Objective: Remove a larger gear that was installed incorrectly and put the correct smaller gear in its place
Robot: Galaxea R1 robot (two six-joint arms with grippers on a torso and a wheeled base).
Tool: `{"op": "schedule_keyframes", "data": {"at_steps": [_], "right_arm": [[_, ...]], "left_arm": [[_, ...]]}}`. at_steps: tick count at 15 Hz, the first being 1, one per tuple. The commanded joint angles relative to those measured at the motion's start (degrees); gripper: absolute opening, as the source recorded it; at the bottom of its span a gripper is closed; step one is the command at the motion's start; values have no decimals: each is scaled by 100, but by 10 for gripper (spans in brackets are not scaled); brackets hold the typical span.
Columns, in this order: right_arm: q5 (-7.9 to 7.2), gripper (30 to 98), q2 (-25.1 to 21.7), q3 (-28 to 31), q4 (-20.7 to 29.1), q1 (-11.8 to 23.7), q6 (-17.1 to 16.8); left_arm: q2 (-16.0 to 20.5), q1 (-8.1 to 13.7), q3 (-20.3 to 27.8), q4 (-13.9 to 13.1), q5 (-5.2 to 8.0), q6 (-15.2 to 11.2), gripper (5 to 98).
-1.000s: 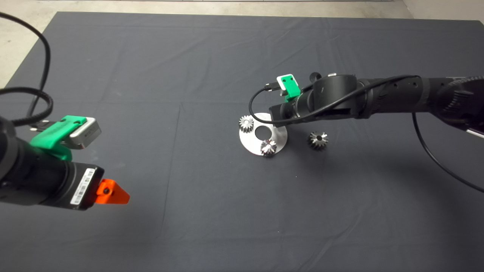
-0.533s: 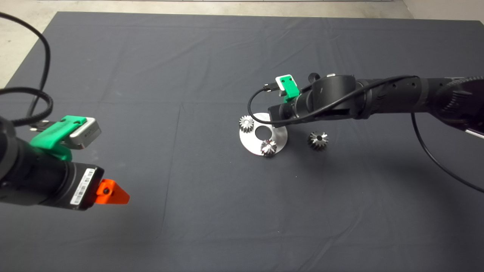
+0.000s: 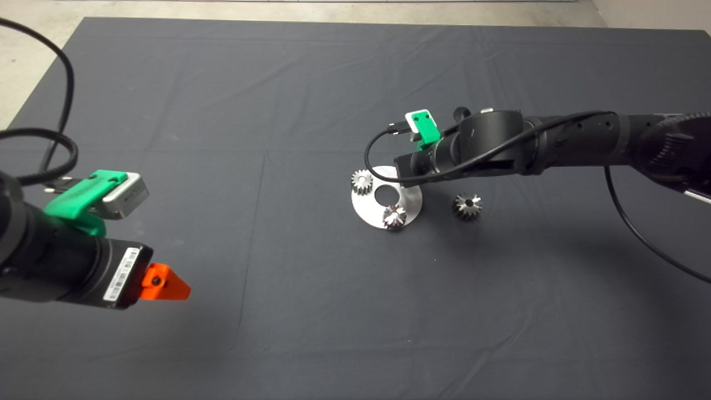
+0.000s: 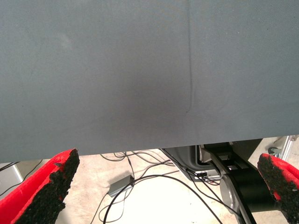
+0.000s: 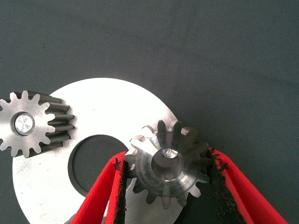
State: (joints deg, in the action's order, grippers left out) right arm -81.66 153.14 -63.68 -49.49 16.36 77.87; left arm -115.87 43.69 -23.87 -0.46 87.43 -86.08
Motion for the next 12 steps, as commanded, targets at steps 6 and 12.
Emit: {"op": "schedule_keyframes", "data": {"at_steps": [6, 12], "right_arm": [[-25, 400, -51, -126, -148, 122, 18], [-16, 401, -7, -117, -148, 78, 35]], "left_arm": [[7, 61, 59, -106, 46, -14, 981], [7, 61, 59, -112, 46, -14, 981]]}}
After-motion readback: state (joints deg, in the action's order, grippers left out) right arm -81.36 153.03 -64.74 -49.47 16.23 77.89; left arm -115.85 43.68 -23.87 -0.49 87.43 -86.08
